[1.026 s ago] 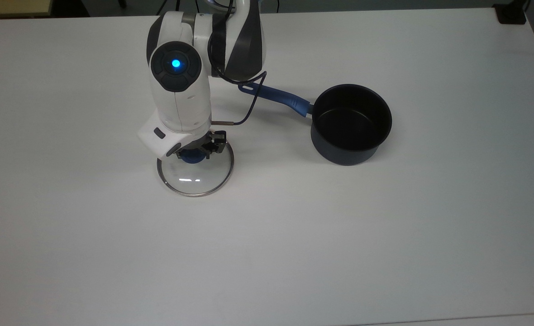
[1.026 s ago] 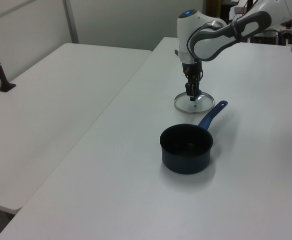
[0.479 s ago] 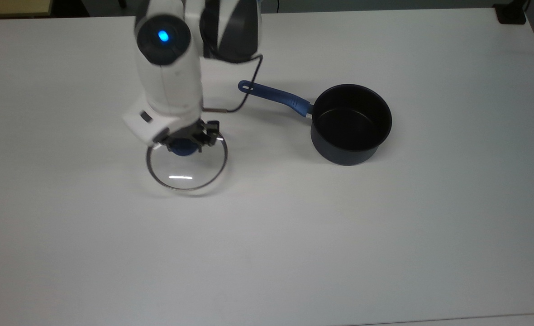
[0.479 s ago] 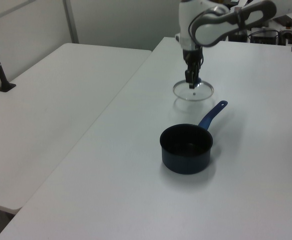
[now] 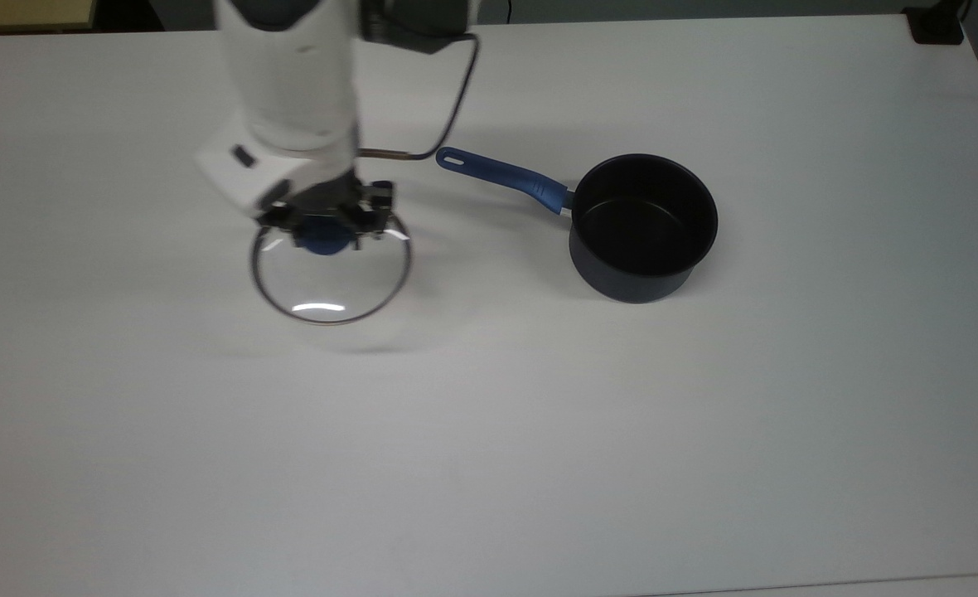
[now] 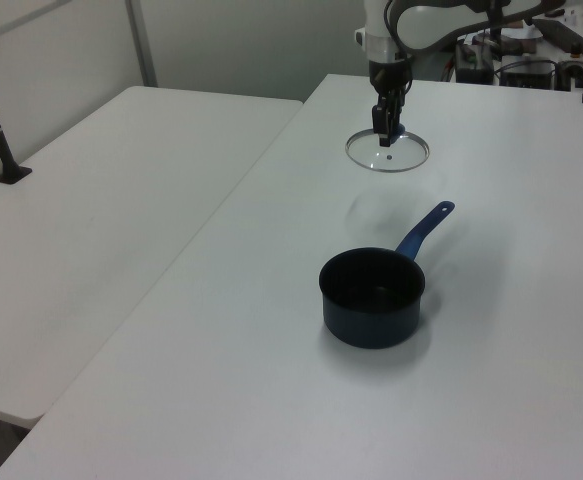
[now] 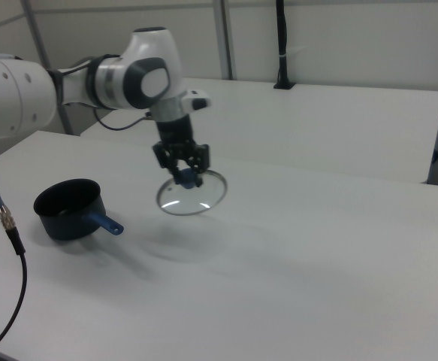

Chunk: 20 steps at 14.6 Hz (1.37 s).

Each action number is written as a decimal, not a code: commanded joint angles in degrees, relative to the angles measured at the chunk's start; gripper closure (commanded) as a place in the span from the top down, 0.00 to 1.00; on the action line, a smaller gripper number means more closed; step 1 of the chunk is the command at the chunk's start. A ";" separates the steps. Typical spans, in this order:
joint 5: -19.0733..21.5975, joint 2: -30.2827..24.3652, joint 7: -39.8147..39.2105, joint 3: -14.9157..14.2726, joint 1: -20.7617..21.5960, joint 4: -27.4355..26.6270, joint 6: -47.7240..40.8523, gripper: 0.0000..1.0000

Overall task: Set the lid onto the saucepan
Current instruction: 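Carry the lid over the saucepan and lower it onto the rim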

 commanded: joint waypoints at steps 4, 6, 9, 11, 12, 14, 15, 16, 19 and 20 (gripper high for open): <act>2.13 -0.94 5.11 -0.69 11.95 1.66 -5.13 0.36; 2.49 -0.94 6.87 0.01 14.41 2.27 -5.13 0.36; 2.40 -0.33 9.24 0.10 18.81 2.63 -5.13 0.36; 2.49 -0.15 10.21 0.10 20.92 2.63 -4.87 0.36; 2.32 -0.15 10.74 0.10 21.71 2.45 -4.87 0.36; 1.96 -0.23 11.53 0.89 23.30 2.28 -4.78 0.36; 1.62 -0.15 12.14 2.89 23.22 2.28 -4.60 0.36; 1.52 -0.06 12.41 3.70 23.30 2.10 -4.52 0.36; 0.74 0.91 13.29 4.23 24.00 1.31 -4.34 0.36; 0.04 1.08 13.38 4.67 24.18 1.22 -4.25 0.36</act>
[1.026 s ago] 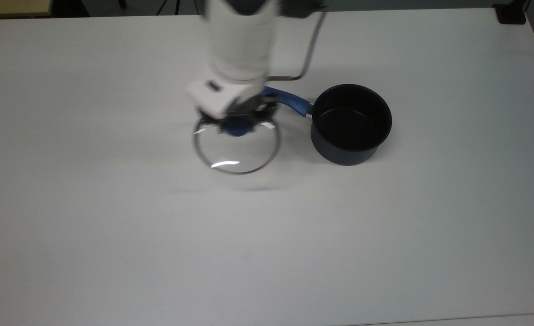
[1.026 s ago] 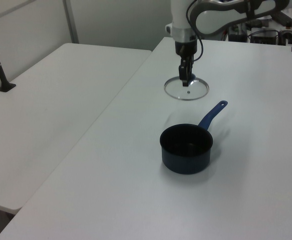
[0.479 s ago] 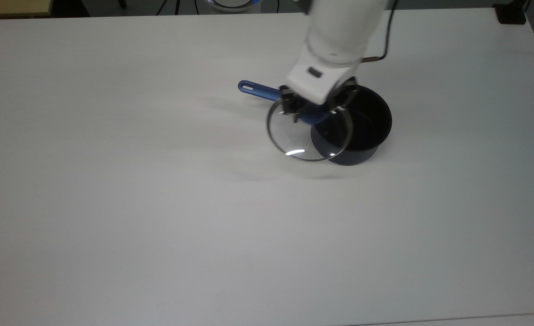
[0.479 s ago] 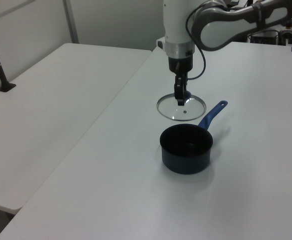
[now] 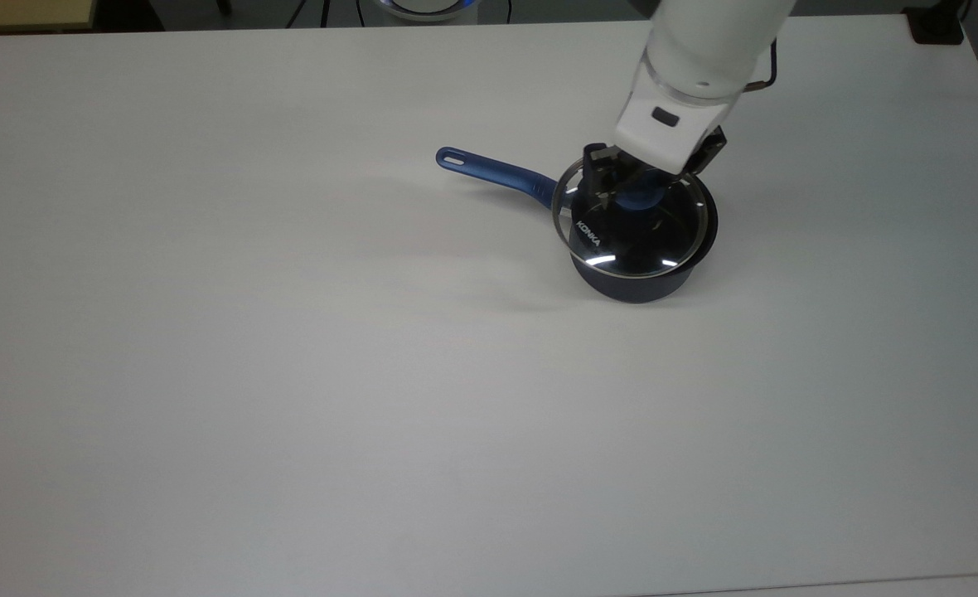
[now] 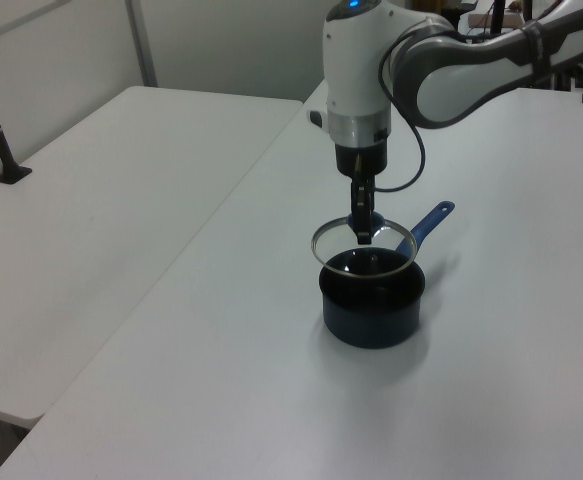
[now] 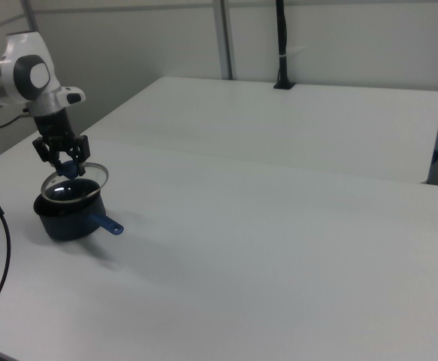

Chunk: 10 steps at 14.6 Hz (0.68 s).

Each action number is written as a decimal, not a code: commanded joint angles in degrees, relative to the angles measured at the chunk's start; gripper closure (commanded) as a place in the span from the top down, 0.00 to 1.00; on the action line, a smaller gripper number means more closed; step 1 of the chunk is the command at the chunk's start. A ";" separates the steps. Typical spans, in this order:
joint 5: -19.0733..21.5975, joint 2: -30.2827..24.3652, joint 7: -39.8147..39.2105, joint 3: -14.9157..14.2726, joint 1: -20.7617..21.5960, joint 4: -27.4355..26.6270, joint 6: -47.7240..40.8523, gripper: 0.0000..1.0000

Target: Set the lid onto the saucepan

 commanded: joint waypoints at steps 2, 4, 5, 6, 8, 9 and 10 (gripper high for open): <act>-1.85 0.60 1.58 1.33 0.88 -0.89 -0.88 0.36; -2.63 1.04 1.58 1.42 0.97 -1.16 -0.80 0.36; -2.81 1.04 1.58 1.60 1.23 -1.33 -0.80 0.36; -2.90 1.04 1.49 1.95 1.32 -1.68 -0.88 0.36; -2.90 1.04 1.41 2.21 1.32 -1.95 -0.88 0.36; -2.99 1.04 1.32 2.21 1.32 -2.21 -0.88 0.36; -3.08 1.04 1.32 2.30 1.41 -2.56 -0.88 0.36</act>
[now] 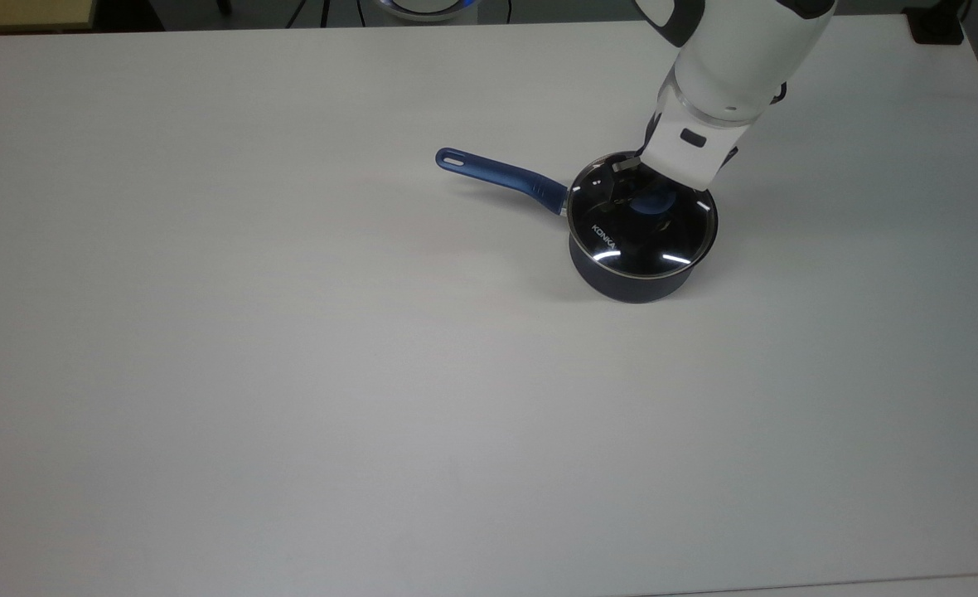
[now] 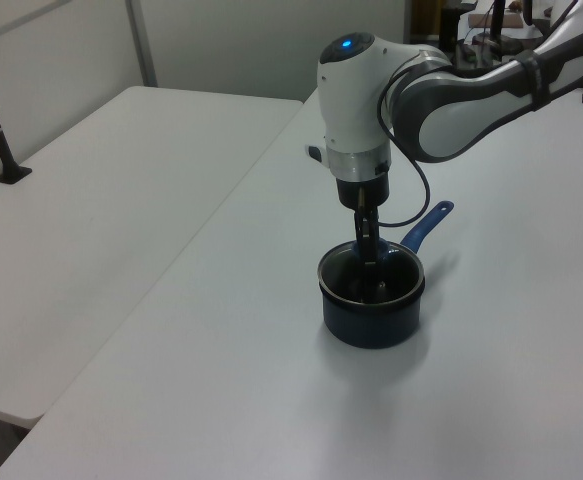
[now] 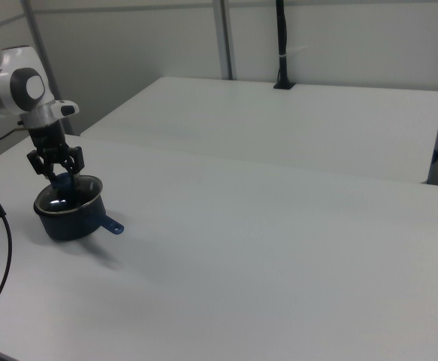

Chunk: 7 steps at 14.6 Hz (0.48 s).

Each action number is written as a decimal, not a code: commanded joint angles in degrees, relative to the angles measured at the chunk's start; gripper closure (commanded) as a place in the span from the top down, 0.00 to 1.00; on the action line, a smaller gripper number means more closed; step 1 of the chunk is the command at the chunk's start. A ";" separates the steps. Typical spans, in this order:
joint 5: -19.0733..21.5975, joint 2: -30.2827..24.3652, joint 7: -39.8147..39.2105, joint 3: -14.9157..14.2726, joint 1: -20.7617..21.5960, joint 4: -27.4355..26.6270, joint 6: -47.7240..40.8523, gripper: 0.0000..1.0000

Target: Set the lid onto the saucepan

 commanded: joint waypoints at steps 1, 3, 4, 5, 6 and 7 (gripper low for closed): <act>-1.82 -1.13 0.89 0.42 0.74 -1.98 -0.89 0.36; -2.61 -1.13 0.98 1.82 0.65 -2.07 -0.89 0.36; -2.79 -1.13 0.98 1.91 0.65 -2.42 -0.89 0.36; -2.88 -1.13 0.98 2.00 0.65 -2.60 -0.80 0.37; -2.88 -1.13 0.98 2.09 0.65 -2.60 -0.80 0.37; -2.88 -1.13 0.98 2.26 0.74 -2.60 -0.88 0.37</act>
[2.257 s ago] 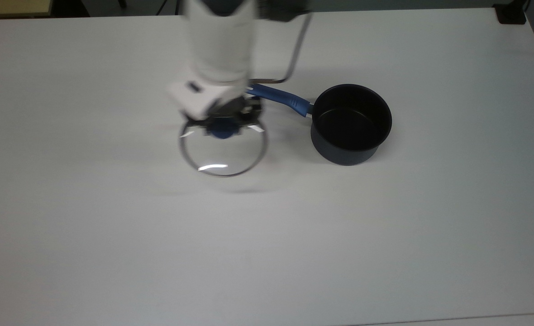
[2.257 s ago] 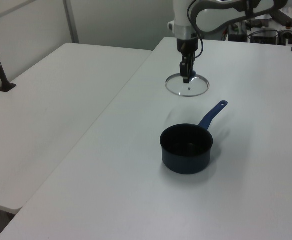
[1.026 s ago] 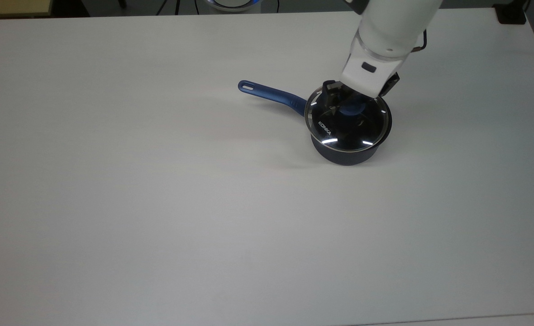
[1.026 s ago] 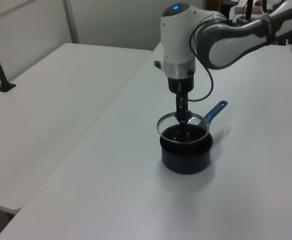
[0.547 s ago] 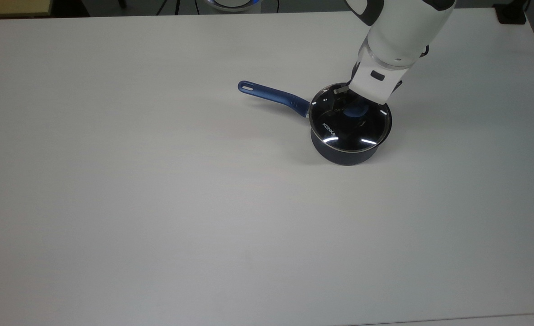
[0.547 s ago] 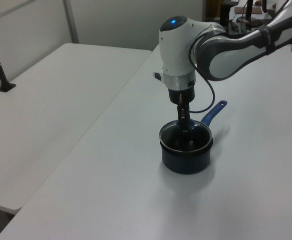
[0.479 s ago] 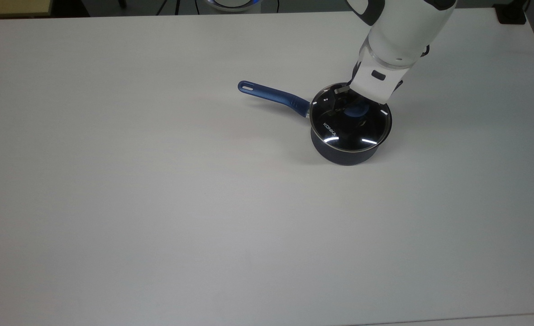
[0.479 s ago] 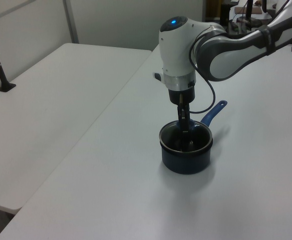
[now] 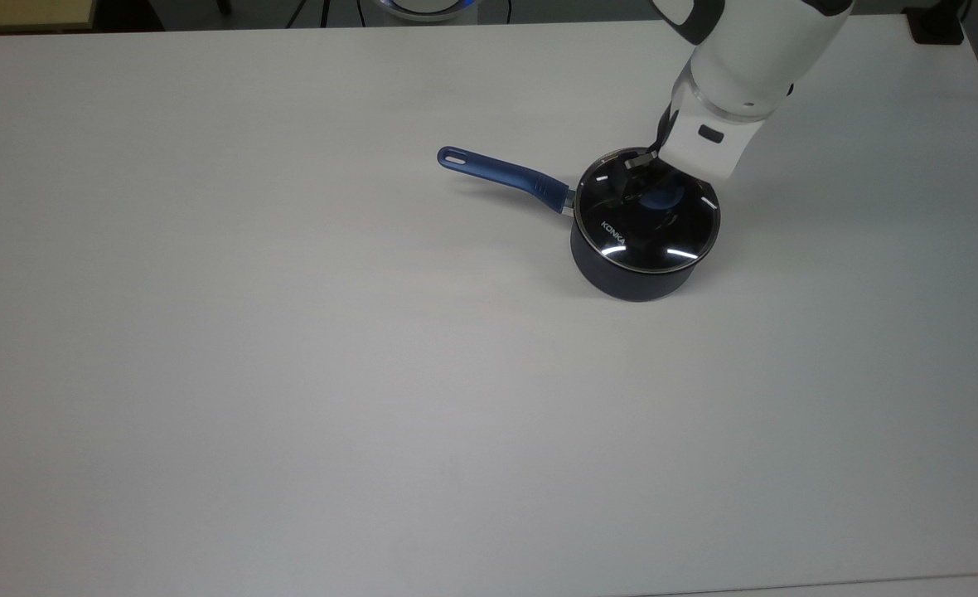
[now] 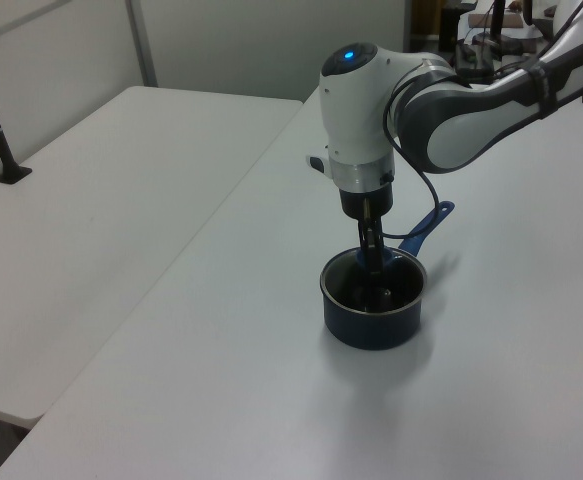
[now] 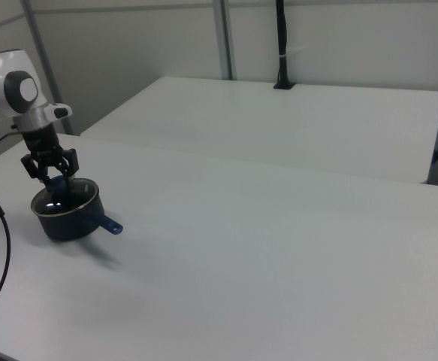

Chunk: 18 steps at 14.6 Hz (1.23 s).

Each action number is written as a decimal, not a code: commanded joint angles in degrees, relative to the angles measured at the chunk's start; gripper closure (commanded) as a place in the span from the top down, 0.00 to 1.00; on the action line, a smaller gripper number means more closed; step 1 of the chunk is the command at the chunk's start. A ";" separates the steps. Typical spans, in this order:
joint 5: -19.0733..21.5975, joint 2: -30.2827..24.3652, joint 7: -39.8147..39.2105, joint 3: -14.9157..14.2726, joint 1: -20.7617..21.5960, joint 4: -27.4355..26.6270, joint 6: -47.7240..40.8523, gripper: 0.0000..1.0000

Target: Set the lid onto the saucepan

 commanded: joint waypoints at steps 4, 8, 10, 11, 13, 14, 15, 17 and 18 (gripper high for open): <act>-0.86 -0.60 1.92 0.89 -0.14 -2.09 -0.01 0.72; -0.86 -0.95 6.05 0.72 -1.02 -1.39 2.19 1.00; -0.16 -2.17 6.84 0.80 -2.42 -0.25 1.75 1.00; 0.02 -2.79 6.93 0.72 -2.69 -0.15 1.67 1.00; 0.37 -4.46 7.63 0.80 -4.35 0.19 1.58 1.00; 0.98 -5.16 8.68 0.80 -5.84 0.72 1.58 1.00; 1.34 -5.95 9.39 0.80 -7.07 1.07 1.49 1.00; 1.43 -7.80 9.40 0.72 -9.36 1.86 -1.13 1.00; 0.99 -7.89 9.31 0.19 -10.07 3.00 -3.24 1.00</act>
